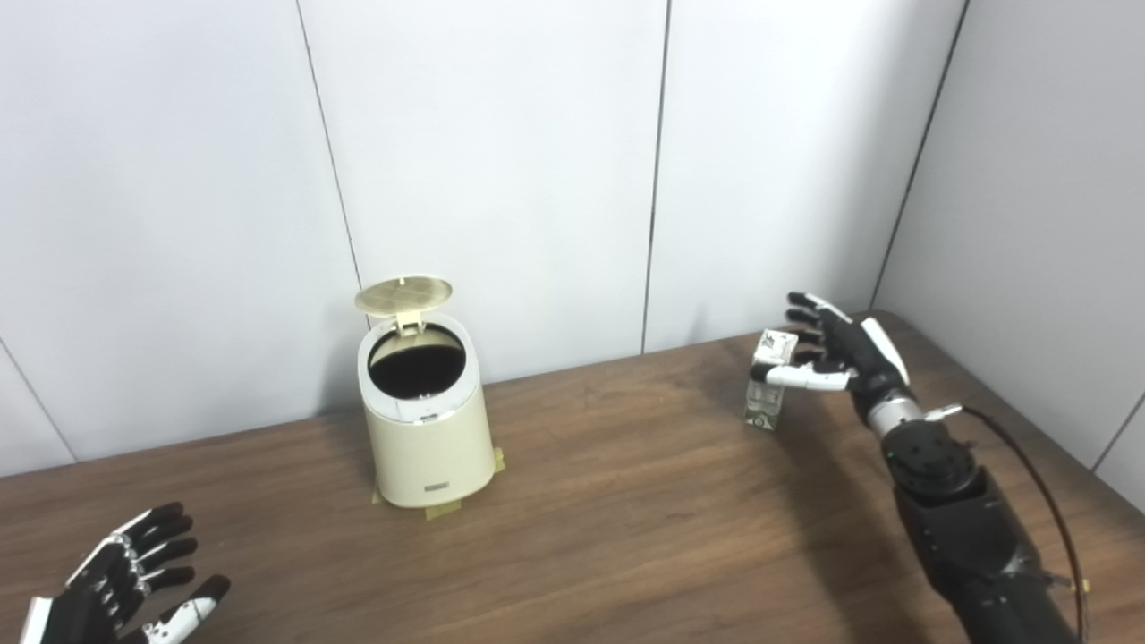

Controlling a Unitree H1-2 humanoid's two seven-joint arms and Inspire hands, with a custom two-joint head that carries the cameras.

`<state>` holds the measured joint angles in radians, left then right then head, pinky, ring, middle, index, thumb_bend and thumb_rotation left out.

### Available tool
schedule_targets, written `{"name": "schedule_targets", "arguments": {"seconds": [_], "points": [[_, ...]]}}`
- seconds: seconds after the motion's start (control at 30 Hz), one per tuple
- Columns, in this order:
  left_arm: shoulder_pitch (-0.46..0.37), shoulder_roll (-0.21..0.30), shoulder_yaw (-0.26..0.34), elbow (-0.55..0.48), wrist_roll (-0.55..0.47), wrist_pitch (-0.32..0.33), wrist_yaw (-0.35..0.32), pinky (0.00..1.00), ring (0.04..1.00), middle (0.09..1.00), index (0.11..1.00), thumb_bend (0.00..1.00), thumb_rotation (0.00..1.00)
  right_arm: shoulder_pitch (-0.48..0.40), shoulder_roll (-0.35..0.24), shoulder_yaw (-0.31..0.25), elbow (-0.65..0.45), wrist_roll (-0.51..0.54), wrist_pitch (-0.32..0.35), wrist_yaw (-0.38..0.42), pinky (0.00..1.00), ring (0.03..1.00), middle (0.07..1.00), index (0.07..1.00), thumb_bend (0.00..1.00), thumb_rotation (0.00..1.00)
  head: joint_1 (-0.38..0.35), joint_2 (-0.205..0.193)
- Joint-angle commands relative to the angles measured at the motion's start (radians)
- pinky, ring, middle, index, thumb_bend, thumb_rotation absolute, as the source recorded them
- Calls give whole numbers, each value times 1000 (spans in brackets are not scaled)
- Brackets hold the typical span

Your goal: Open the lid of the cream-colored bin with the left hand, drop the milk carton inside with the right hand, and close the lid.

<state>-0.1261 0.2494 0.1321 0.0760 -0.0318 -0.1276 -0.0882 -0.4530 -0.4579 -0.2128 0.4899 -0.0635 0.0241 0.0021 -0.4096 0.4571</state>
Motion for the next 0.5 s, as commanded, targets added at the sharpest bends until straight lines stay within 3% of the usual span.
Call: {"name": "schedule_targets", "arguments": {"seconds": [0.0, 0.23, 0.47], "points": [[-26, 14, 2, -49, 5, 3, 6, 657, 742, 779, 794, 612, 0, -29, -19, -7, -1, 4, -58, -25, 829, 850, 901, 915, 843, 212, -1, 1], [-27, 11, 2, -57, 10, 18, 8, 691, 762, 788, 803, 601, 0, -17, -2, -2, 23, 9, -90, -37, 789, 835, 886, 888, 851, 221, 1, 6], [-29, 10, -2, -57, 22, 22, 14, 655, 742, 781, 799, 605, 0, -13, 8, 6, 51, -8, -91, -75, 763, 799, 830, 844, 842, 193, 5, 11]]}}
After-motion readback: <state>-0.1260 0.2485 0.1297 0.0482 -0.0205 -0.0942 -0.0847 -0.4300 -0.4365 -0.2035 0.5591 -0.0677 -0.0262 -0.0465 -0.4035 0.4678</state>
